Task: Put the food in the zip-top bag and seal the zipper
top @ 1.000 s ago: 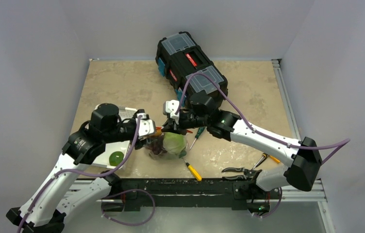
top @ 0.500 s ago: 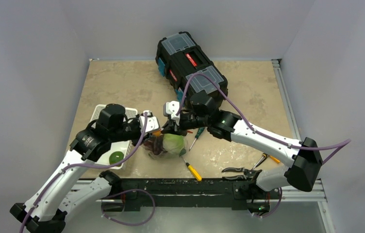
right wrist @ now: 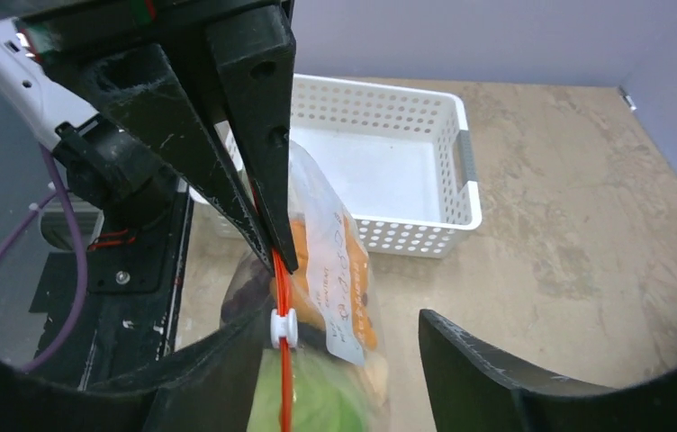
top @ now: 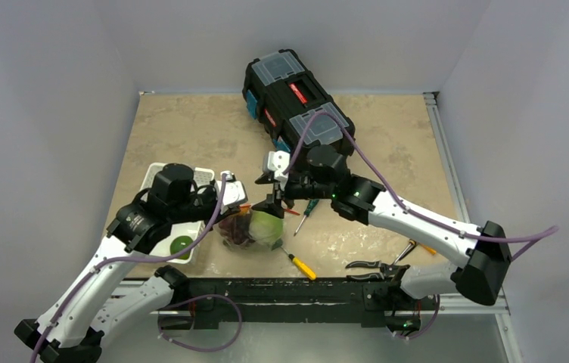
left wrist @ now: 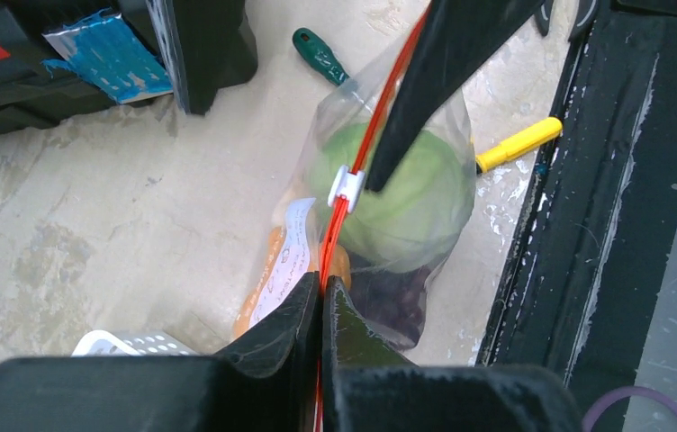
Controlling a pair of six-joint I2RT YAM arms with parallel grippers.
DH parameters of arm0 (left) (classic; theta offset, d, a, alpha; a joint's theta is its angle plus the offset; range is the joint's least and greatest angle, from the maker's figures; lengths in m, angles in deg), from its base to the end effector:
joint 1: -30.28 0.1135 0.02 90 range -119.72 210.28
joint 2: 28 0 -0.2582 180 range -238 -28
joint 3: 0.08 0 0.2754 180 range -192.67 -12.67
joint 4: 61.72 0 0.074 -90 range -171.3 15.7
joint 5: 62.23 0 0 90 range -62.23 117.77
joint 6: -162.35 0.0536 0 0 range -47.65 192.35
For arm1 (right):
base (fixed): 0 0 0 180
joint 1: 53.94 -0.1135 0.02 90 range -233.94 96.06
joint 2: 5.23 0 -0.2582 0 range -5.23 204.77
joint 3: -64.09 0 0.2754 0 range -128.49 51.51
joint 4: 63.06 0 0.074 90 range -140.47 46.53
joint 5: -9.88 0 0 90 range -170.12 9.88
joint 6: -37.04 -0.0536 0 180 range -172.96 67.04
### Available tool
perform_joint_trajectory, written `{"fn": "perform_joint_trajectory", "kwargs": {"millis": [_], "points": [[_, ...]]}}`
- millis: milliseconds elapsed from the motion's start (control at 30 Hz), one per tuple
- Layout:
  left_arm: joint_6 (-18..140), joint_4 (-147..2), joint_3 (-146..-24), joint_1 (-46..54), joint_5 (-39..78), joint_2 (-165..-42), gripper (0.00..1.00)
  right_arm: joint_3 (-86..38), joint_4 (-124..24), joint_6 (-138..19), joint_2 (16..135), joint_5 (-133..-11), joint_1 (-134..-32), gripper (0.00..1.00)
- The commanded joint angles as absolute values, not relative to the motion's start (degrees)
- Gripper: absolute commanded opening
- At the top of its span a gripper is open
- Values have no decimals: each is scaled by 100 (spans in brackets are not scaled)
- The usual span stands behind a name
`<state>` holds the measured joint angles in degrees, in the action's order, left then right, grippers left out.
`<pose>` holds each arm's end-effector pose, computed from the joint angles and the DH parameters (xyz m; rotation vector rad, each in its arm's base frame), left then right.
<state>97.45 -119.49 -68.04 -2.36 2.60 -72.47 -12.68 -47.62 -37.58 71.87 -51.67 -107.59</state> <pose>0.1473 -0.1214 0.3351 1.2548 1.7527 -0.5513 0.1894 0.3005 0.3307 -1.3616 1.3440 0.9160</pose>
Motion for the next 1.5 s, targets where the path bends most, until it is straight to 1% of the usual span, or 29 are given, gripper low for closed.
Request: {"fn": "perform_joint_trajectory", "kwargs": {"millis": [0,67,167,267,400,633,733,833,1067,1200,1233,1333,1433,1467], "points": [[9388,-11555,-6753,-202,-81,-7006,0,-913,-5466,-4319,6726,-5645,-10746,66],[9371,-11510,-6723,-205,-140,-6883,0,-836,-5439,-4364,6699,-5673,-10747,66],[9326,-11469,-6710,-205,-132,-6754,0,-790,-5461,-4411,6667,-5555,-10749,62],[9253,-11510,-6801,-206,-106,-6750,0,-797,-5430,-4464,6672,-5415,-10747,61],[9121,-11586,-6923,-207,12,-6852,0,-916,-5130,-4624,6649,-5215,-10747,69],[8964,-11815,-7197,-209,118,-7123,0,-749,-5165,-4881,6382,-5138,-10765,77],[8878,-11849,-7300,-210,106,-7244,0,-678,-5210,-4858,6365,-5155,-10764,78],[8828,-11875,-7364,-209,127,-7291,0,-663,-5259,-4825,6483,-5160,-10764,76],[8672,-11829,-7460,-204,374,-7336,0,-761,-5418,-4834,6926,-5324,-10771,61],[8613,-11827,-7436,-202,443,-7278,0,-771,-5410,-4837,7026,-5564,-10766,54],[8596,-11807,-7410,-210,452,-7243,0,-765,-5428,-4847,7024,-5588,-10762,51],[8571,-11818,-7367,-206,522,-7151,0,-754,-5471,-4921,7020,-5660,-10765,33],[8570,-11872,-7366,-205,592,-7080,0,-756,-5519,-4971,7033,-5681,-10765,20],[8563,-11882,-7366,-214,595,-7060,0,-754,-5540,-4970,7041,-5701,-10761,12]]}}
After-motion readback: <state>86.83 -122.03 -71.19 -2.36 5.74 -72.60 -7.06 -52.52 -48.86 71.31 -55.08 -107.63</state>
